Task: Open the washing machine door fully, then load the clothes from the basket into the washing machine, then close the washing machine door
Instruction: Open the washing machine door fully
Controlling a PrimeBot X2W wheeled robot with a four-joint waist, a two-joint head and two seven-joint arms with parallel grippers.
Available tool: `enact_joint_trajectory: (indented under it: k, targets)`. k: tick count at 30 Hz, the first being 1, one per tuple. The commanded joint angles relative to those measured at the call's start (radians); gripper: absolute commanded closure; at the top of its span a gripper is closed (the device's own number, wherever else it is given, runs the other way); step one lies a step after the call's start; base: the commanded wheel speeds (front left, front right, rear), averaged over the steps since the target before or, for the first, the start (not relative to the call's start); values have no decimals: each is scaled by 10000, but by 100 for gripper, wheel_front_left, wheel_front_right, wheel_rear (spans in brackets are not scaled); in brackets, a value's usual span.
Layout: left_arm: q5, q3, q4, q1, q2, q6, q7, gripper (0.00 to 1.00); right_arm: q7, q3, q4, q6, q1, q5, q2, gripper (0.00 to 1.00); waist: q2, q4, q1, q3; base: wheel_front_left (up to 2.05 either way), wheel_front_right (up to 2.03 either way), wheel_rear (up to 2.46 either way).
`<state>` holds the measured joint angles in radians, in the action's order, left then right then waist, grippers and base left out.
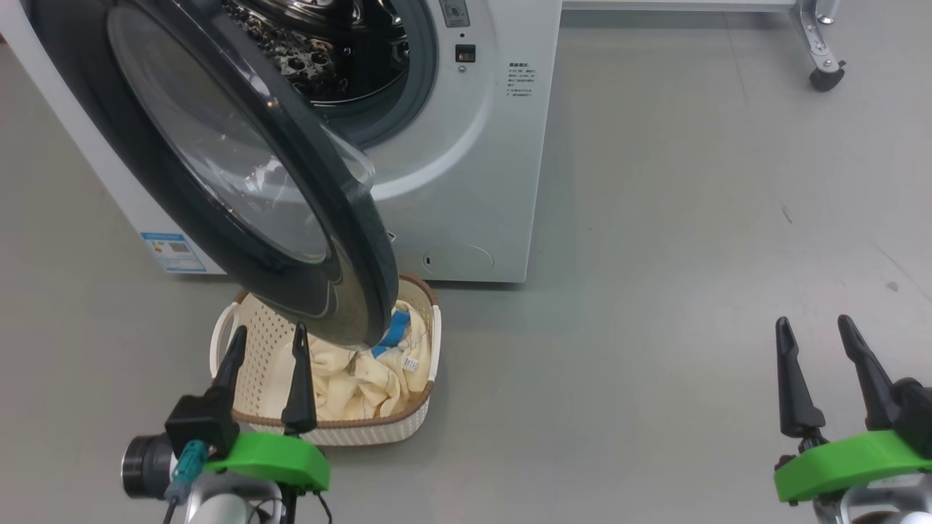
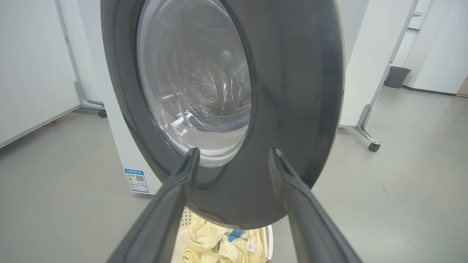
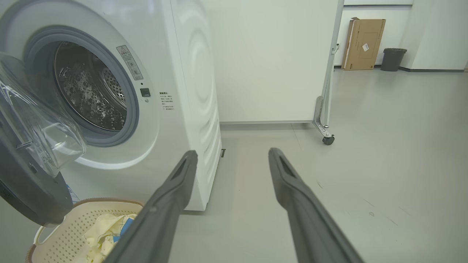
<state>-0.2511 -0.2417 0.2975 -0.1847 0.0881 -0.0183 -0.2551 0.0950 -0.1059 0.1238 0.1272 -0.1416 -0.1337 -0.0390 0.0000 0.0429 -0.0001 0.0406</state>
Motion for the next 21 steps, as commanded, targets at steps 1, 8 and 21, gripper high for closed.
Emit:
enact_joint_trajectory:
  k: [1,8,21]
  targets:
    - [-77,283,-277,-247,213,-59,-40,0,-22,186,349,35,162,-68,-113,0,0,1,1,12,0,0,0]
    - [-107,219,-292,-287,233,-95,-40,0,-7,261,239,35,166,-51,-113,0,0,-4,1,52,0,0,0]
    - [-217,176,-196,-339,268,-135,-41,0,-65,312,206,35,89,-40,-113,0,0,-12,1,-20,0,0,0]
